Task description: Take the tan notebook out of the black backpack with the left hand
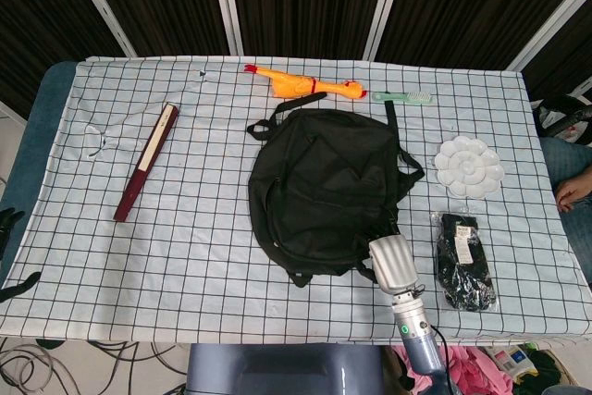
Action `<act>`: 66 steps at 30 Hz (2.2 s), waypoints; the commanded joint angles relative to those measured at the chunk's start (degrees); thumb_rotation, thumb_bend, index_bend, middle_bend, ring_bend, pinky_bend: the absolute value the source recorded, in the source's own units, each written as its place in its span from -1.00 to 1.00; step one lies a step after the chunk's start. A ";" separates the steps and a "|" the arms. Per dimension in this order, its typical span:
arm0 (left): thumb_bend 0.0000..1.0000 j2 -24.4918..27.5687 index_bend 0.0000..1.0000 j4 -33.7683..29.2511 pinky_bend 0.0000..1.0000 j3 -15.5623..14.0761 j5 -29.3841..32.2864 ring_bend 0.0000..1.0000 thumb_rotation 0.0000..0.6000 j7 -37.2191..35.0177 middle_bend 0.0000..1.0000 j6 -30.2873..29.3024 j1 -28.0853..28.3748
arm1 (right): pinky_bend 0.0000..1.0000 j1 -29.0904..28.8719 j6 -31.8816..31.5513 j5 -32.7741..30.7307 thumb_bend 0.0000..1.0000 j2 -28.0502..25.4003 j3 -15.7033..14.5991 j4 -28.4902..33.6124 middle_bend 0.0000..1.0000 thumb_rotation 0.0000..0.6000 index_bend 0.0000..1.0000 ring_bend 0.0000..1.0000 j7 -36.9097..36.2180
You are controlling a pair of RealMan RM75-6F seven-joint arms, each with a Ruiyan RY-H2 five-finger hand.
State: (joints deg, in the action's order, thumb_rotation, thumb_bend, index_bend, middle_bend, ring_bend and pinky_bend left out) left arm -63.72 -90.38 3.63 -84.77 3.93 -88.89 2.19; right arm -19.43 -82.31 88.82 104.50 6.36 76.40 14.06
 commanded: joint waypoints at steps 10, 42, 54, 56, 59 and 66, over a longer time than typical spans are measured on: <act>-0.86 0.14 -0.70 -0.24 -1.00 -0.12 -0.48 -1.00 1.00 -0.21 -0.76 -0.71 -0.27 | -0.83 -0.17 0.16 0.13 0.09 0.23 -0.07 -0.33 0.07 1.00 0.28 -0.17 -0.36; -0.86 -3.64 -0.69 0.71 -1.00 -3.73 -9.25 -1.00 1.00 -3.01 -0.74 6.86 5.80 | -0.17 -9.93 15.60 -11.63 0.09 -16.04 12.84 9.50 0.06 1.00 0.28 -0.12 0.13; -0.81 -12.35 -0.56 2.24 -0.93 -1.44 -13.55 -0.84 1.00 -8.58 -0.53 18.23 18.06 | -0.17 -14.32 22.90 -22.45 0.09 -20.80 18.09 11.69 0.06 1.00 0.28 -0.12 -2.56; -0.81 -15.57 -0.56 3.33 -0.93 -0.10 -13.37 -0.84 1.00 -8.86 -0.53 21.65 21.56 | -0.17 -15.53 22.87 -22.88 0.09 -20.90 18.55 11.46 0.06 1.00 0.28 -0.12 -1.68; -0.86 -19.16 -0.56 5.74 -0.93 1.73 -11.73 -0.84 1.00 -9.18 -0.53 24.29 24.52 | -0.17 -16.54 22.56 -23.44 0.09 -20.82 18.73 11.29 0.06 1.00 0.28 -0.12 -0.77; -0.92 -25.61 -0.53 11.64 -0.89 4.32 -9.55 -0.84 1.00 -11.49 -0.52 27.39 29.86 | -0.17 -17.61 21.56 -25.04 0.09 -20.88 18.72 11.33 0.06 1.00 0.28 -0.12 -0.68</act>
State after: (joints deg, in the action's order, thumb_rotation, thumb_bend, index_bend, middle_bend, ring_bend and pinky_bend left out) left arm -88.20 -79.85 7.17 -94.99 -7.21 -62.46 30.93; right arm -37.00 -60.72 63.81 83.66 25.10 87.70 13.42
